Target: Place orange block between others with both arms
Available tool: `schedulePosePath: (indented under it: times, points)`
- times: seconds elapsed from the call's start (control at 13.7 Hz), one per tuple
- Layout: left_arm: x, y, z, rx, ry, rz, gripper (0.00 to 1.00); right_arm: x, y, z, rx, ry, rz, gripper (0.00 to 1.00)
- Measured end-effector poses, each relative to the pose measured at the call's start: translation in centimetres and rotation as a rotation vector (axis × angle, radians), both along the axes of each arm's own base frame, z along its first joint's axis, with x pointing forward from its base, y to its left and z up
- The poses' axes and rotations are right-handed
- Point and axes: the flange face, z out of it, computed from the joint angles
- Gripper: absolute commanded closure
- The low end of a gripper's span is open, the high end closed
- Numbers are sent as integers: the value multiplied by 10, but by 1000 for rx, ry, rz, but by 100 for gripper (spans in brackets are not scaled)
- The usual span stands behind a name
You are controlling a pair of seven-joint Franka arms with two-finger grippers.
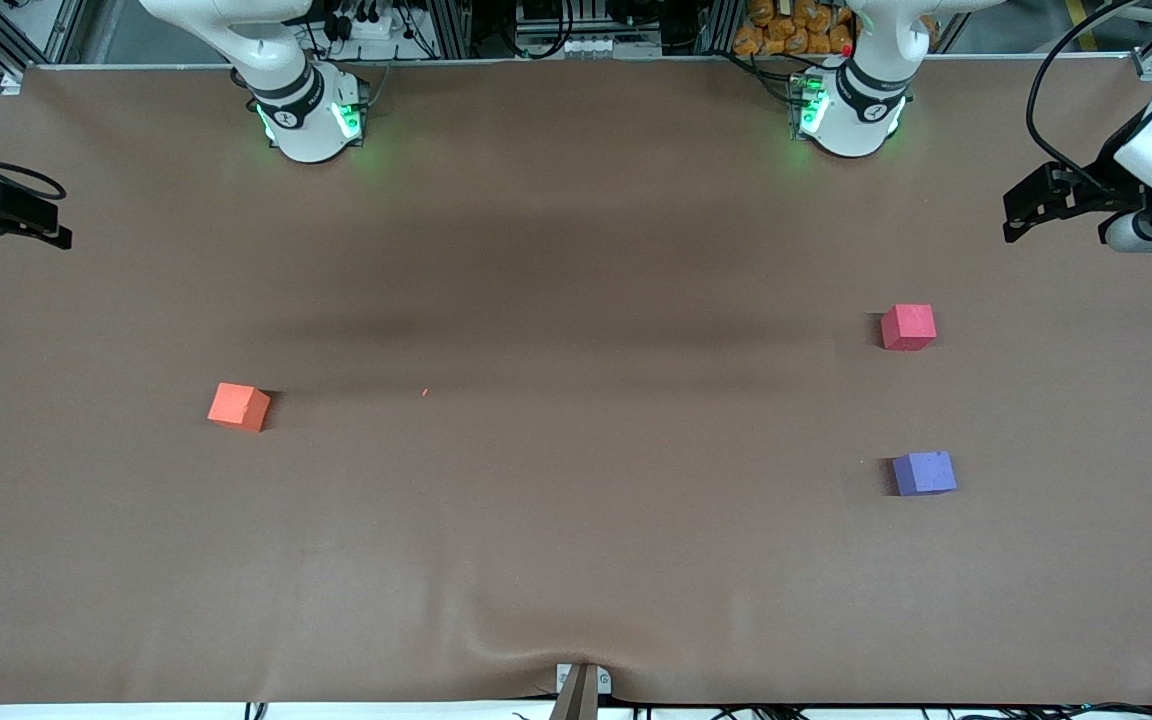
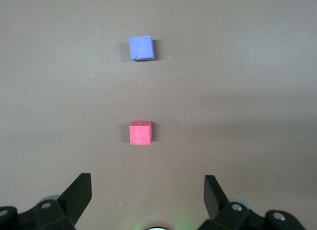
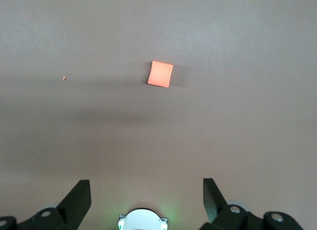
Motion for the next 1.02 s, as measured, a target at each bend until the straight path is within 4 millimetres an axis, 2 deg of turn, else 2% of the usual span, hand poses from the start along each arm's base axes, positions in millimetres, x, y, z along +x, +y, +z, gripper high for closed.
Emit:
schedulePosePath:
  times: [0.51,0.66,0.8,1.02]
  points:
    - [0,0,7,-2,-15,0,0,0,-1,2,-1,-7,-1,0]
    - [0,1,10,-2,-21,2,0,9,0,-8,-4,-20,0,0]
    - [0,1,10,-2,-22,1,0,33,2,-45,-10,-34,4,0]
    - [2,1,8,-2,-15,0,0,75,8,-137,-25,-29,15,0]
